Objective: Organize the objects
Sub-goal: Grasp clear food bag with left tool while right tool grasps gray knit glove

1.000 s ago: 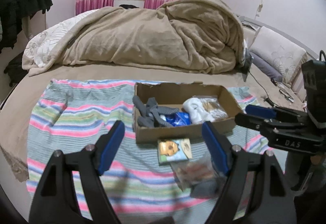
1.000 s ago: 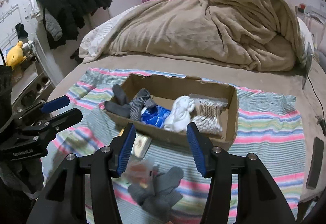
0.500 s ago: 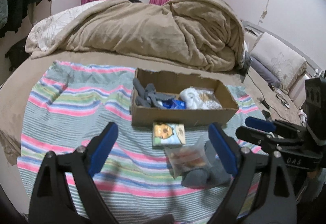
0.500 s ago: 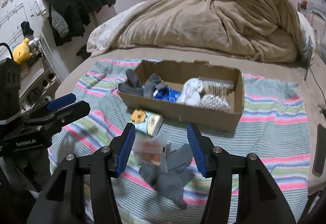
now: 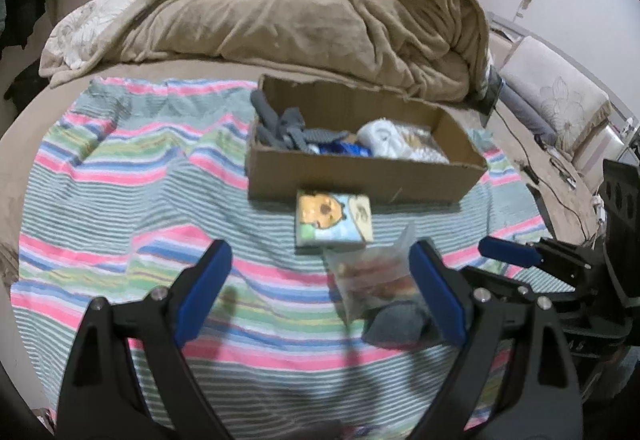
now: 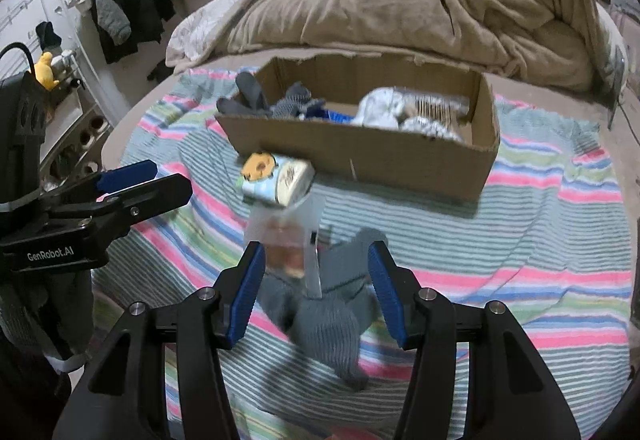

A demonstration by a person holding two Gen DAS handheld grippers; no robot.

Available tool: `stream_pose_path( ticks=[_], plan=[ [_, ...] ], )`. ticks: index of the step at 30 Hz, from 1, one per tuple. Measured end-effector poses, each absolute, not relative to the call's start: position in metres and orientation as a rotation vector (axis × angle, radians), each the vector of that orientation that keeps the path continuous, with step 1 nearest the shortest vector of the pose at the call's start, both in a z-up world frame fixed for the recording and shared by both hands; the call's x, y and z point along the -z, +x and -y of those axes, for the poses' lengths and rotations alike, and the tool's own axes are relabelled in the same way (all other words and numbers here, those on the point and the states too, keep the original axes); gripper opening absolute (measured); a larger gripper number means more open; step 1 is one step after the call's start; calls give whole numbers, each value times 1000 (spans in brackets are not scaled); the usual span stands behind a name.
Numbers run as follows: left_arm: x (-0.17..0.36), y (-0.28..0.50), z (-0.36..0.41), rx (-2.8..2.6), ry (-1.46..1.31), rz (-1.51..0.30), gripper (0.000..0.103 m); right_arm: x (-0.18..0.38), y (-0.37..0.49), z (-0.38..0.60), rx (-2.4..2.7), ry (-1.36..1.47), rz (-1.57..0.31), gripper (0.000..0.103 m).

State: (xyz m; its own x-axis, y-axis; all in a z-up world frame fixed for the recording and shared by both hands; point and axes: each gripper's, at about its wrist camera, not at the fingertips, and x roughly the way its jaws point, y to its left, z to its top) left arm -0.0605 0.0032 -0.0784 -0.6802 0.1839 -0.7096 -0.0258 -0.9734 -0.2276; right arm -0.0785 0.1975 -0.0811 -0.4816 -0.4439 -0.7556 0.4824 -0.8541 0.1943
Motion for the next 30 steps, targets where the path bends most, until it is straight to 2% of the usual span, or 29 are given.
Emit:
stream_pose_path(
  ticks=[18,20,22,27,29,30],
  plan=[
    [124,-73,-29,-2648,-1343,297,91,129,-78,-200,2257,1311,-76,57],
    [127,-75,-36,-2634,-1335,290,91,134,-77,-197,2248,1318,-96,58],
    [130,-79,-39,-2618,-1340,306,91,139,-75,-195,2231,1326,-100,64],
    [140,-91,-53,-2582,-1355,301,91,147,-75,-197,2195,1333,-56,64],
    [148,-95,-55,-2555,-1387,307,90,148,-74,-198,2180,1328,-44,58],
    [151,-96,-55,-2544,-1390,323,88,148,-73,-197,2164,1325,-38,46]
  ],
)
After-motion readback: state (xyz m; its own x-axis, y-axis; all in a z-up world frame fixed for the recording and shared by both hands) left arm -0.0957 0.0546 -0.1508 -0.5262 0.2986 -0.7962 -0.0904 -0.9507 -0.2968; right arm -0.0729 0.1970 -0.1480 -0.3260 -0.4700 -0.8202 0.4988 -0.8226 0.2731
